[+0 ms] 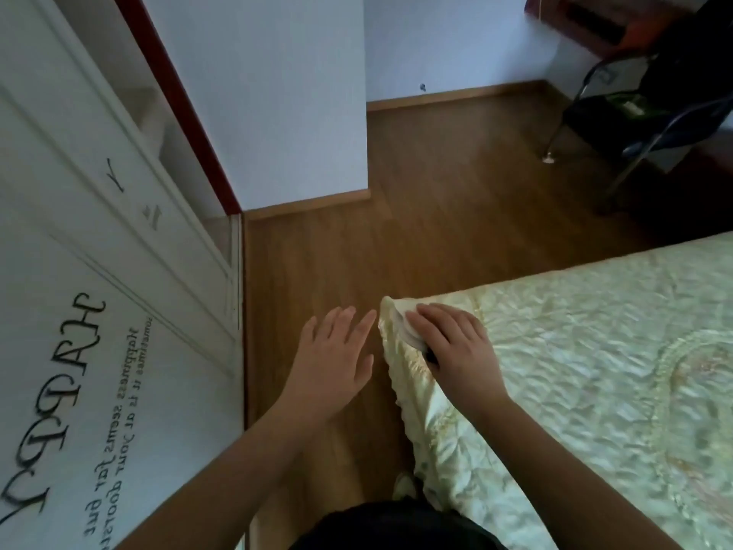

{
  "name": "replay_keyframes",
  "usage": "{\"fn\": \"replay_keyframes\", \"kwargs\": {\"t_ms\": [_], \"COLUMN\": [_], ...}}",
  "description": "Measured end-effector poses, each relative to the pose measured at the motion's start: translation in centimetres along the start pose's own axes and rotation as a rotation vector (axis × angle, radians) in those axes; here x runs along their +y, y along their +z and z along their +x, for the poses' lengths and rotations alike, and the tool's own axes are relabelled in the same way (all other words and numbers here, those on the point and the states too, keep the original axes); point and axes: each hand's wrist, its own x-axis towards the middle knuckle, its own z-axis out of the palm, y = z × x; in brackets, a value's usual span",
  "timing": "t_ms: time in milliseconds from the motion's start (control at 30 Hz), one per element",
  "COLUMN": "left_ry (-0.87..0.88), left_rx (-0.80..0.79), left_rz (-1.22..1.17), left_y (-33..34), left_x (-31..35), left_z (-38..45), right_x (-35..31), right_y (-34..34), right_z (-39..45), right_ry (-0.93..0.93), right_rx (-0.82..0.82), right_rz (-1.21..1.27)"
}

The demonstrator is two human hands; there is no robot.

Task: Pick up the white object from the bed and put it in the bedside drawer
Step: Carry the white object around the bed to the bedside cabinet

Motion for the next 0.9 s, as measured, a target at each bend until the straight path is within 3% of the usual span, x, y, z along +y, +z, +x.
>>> {"fn": "replay_keyframes", "kwargs": {"t_ms": [333,800,900], "left_ry": [-0.183,-0.190,-0.152], "left_rx": [0.078,0.051,0.056], "left_rz": [0.024,-0.054,-0.066], "left_y": [-1.5,-0.1,-1.1], "left_x": [-5.3,-20.9,-24.6], "left_z": [7.1,20.6,24.2], "right_x": [3.6,4.4,4.3], "right_y": [4.3,16.1,17.9], "right_z": [11.5,28.5,33.0], "right_ry": [-0.195,-0.181,-0.133], "right_rx": [-0.030,-0.140,-0.092], "right_rz": [0.066,0.004,-0.019]}}
